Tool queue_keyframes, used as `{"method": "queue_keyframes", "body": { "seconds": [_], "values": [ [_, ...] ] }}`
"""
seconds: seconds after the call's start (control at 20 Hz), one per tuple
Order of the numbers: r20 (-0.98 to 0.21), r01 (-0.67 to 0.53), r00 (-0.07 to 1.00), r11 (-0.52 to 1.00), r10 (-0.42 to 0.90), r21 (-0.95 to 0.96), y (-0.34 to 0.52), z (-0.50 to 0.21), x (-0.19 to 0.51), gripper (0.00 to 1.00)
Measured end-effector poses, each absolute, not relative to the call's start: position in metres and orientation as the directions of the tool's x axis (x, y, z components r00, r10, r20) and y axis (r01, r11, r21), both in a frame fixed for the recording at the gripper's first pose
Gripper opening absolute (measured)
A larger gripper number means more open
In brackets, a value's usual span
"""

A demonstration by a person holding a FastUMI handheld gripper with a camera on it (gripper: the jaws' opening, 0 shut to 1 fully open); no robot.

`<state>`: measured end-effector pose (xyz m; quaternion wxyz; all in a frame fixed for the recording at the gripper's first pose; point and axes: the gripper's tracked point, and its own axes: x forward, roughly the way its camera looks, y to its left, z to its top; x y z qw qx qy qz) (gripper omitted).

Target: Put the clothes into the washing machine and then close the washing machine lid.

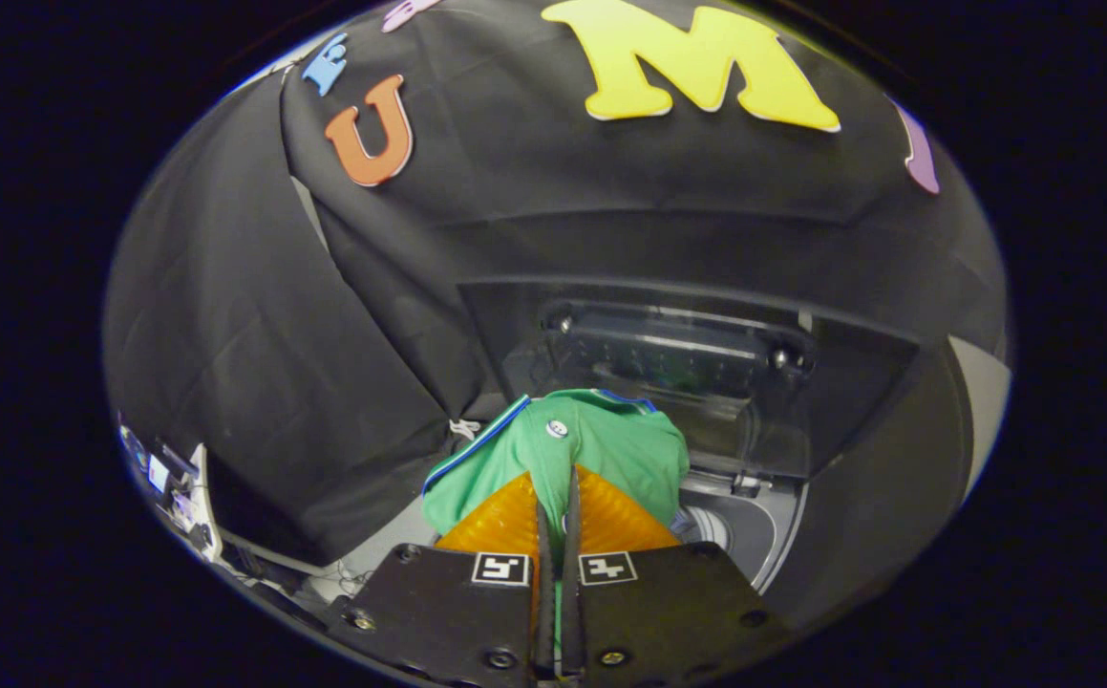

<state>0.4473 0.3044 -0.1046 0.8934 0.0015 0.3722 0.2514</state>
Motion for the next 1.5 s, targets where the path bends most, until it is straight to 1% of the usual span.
{"method": "queue_keyframes", "body": {
  "seconds": [0.25, 0.5, 0.8, 1.5],
  "values": [
    [-0.703, -0.379, 0.590, 0.905, 0.397, 0.193, 0.298, -0.164, 0.460, 0.06],
    [-0.764, -0.332, 0.547, 0.926, 0.343, 0.179, 0.290, -0.215, 0.456, 0.06],
    [-0.789, -0.323, 0.523, 0.932, 0.321, 0.165, 0.291, -0.230, 0.458, 0.06],
    [-0.803, -0.307, 0.509, 0.937, 0.310, 0.168, 0.288, -0.236, 0.458, 0.06]
  ]
}}
